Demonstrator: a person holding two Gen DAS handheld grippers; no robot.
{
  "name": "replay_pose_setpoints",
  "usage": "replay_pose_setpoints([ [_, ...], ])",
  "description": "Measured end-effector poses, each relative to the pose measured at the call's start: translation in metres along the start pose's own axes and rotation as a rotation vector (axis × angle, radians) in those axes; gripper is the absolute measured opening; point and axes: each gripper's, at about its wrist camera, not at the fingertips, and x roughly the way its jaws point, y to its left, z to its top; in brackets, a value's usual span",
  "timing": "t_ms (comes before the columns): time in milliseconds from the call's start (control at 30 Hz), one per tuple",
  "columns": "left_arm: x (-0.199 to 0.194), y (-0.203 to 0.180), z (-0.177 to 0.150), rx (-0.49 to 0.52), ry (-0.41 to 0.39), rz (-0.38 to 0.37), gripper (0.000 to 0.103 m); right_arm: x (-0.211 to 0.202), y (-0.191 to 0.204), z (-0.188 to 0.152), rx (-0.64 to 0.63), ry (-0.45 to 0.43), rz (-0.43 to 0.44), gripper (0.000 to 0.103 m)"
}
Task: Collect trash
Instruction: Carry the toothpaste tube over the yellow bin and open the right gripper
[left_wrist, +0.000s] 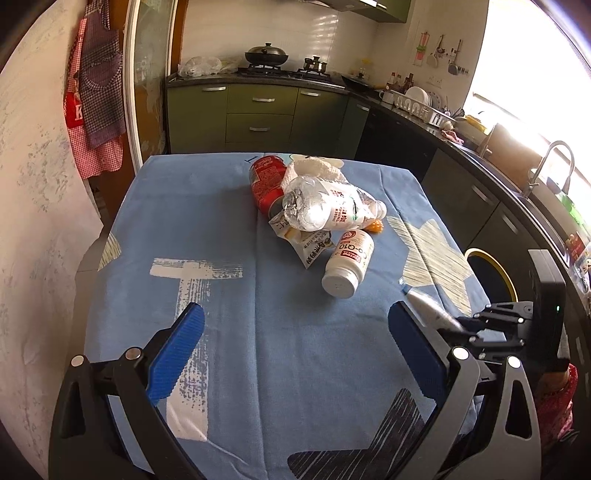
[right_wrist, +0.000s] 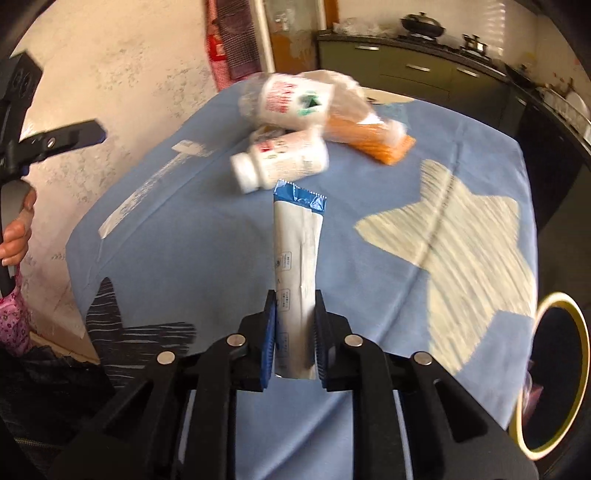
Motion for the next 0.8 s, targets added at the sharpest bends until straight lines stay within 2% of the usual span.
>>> replay_pose_setpoints([
  [133,0.005,-0.009,0.002,0.016,0.01,-0.01,0.098,-0.025,-0.077,-0.02,0.192,-0.023,-0.161,0.018],
  [333,0.016,-0.022,0.003,0.043,0.033,-0.028,0.098,-0.046,-0.19,-0.069,0.484,0.024,-0.405,0.018],
  [433,0.019,-0.029,0.004,0.057,0.039,-0.035,0.098,-0.05,-0.229,-0.09,0.592,0.035,-0.468,0.021],
  [500,0.021,-0.031,0.004,0.064,0.043,-0.035,0.098,-0.054,-0.244,-0.1,0.638,0.039,-0.528,0.028],
  [567,0.022,-0.034,0.005,0.07,0.048,-0.036,0.098,-0.059,-0.25,-0.107,0.669,0.024,-0.559,0.029],
  [800,0.029,-0.041,0.007,0.099,0.06,-0.038,0.098,-0.071,-0.231,-0.112,0.665,-0.017,-0.544,0.034],
])
